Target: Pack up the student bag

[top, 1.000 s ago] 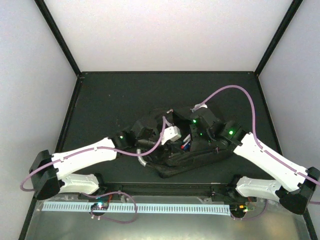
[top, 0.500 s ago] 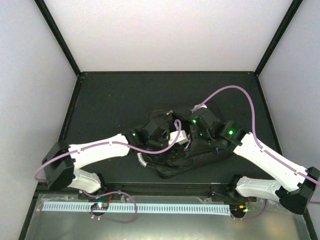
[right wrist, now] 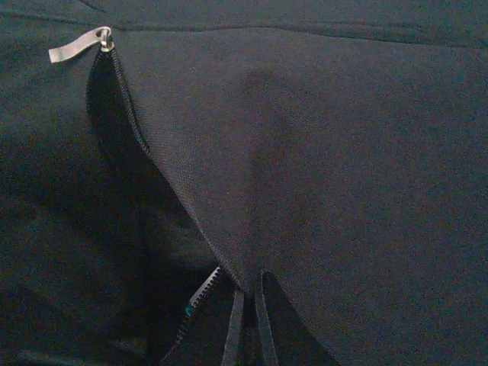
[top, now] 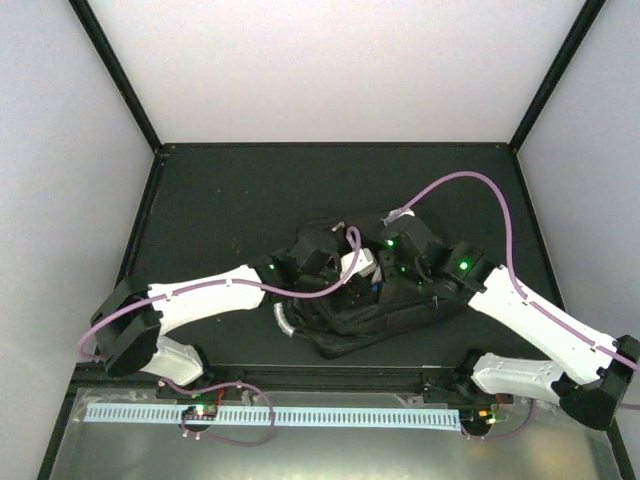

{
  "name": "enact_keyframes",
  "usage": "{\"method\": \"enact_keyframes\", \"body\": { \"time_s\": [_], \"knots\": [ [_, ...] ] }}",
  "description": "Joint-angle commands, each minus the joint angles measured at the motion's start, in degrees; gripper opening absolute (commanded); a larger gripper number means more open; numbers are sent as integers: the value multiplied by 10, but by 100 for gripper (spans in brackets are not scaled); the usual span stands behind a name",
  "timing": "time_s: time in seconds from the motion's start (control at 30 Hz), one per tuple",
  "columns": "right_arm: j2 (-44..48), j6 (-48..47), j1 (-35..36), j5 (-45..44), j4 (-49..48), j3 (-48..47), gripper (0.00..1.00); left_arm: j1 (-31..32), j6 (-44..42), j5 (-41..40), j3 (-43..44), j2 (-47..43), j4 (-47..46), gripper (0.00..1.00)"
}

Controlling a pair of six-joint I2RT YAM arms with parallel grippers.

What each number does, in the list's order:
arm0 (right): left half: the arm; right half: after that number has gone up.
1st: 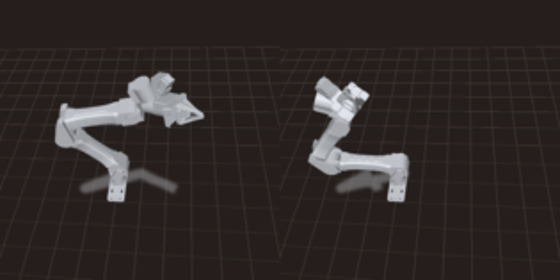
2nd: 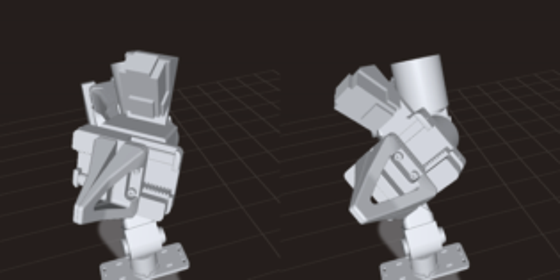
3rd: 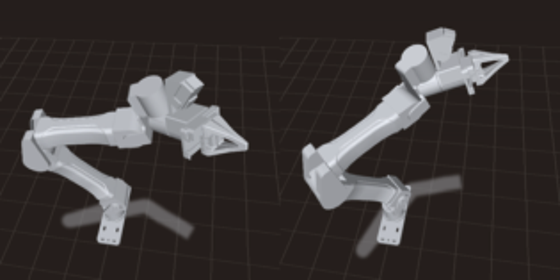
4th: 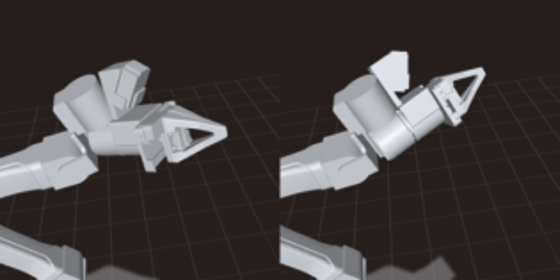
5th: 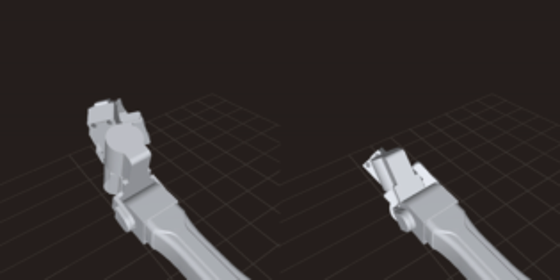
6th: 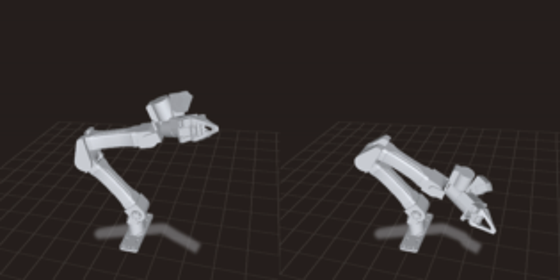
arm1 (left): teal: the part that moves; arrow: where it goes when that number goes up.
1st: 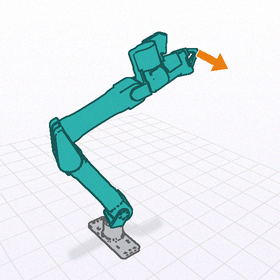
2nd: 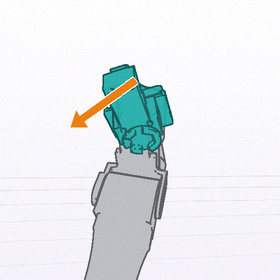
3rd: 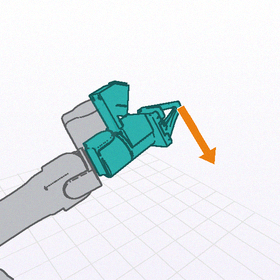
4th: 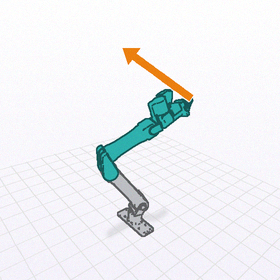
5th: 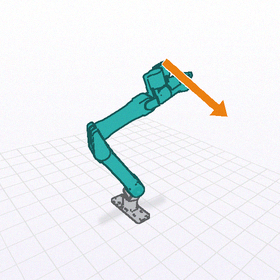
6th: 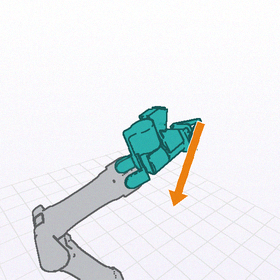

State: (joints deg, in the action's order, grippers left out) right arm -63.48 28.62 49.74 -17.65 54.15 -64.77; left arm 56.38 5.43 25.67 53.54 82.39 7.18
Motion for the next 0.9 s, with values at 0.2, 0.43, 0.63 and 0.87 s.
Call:
{"method": "enact_keyframes", "body": {
  "time_s": [0.2,0.43,0.63,0.87],
  "knots": [
    [38,5,4,33,-72,-4,2,-22,47,-8,-16,32,-95,20],
    [47,8,3,55,-76,-10,2,-22,60,-33,-12,62,-114,9],
    [67,16,4,56,-85,-10,2,-22,84,-57,12,103,-154,4],
    [78,31,4,44,-92,-3,2,-21,113,-75,49,158,-186,2]
  ]
}}
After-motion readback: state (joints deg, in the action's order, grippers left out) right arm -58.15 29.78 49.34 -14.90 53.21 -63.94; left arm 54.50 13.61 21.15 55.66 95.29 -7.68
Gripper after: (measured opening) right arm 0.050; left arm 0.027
